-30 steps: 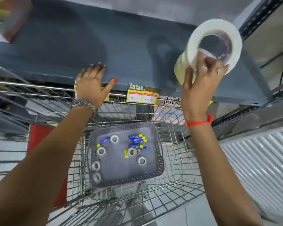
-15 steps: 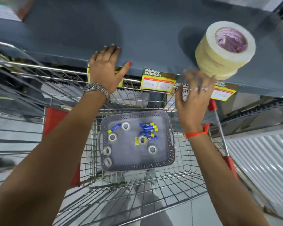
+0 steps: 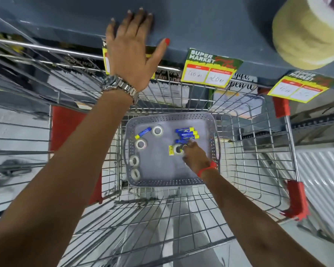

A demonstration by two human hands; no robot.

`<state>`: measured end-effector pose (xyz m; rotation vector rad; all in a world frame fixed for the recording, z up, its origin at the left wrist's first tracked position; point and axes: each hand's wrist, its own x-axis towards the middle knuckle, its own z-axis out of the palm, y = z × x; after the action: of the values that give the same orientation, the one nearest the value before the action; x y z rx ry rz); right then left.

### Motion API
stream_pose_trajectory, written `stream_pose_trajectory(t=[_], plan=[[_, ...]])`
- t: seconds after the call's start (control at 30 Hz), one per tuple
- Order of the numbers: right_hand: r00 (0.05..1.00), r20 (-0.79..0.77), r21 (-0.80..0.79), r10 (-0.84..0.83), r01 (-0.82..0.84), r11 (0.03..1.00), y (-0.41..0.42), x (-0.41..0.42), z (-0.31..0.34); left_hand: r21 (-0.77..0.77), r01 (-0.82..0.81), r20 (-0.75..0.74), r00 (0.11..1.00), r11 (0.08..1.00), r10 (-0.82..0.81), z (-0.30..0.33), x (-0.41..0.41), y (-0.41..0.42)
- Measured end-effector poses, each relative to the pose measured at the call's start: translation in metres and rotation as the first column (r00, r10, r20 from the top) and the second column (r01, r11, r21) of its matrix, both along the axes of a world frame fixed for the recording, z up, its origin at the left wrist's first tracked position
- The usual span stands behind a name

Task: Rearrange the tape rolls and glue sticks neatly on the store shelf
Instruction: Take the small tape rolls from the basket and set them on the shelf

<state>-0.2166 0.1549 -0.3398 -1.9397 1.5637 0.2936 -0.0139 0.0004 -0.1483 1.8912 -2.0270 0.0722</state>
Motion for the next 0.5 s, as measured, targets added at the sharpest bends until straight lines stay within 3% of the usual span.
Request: stream_pose_trajectory(t=[0.13,0.37,0.5], plan=[[0.995,-0.094,0.016,0.034,-0.033,0.999,0.001,0.011,-0.018,-0.046,-0.031,0.003,1.000,0.998,0.031,-0.003,-0.001,0.000],[0.988,-0.110,-0.033,0.106,-0.110,0.993,-0.009,0.020,-0.035,-0.301,-0.078,-0.092,0.994,0.950,0.053,-0.013,-0.001,0.000],[0.996,-0.092,-0.009,0.000,-0.001,1.000,-0.006,0.012,-0.026,-0.288,-0.072,-0.038,0.997,0.955,0.064,-0.012,-0.002,-0.003]])
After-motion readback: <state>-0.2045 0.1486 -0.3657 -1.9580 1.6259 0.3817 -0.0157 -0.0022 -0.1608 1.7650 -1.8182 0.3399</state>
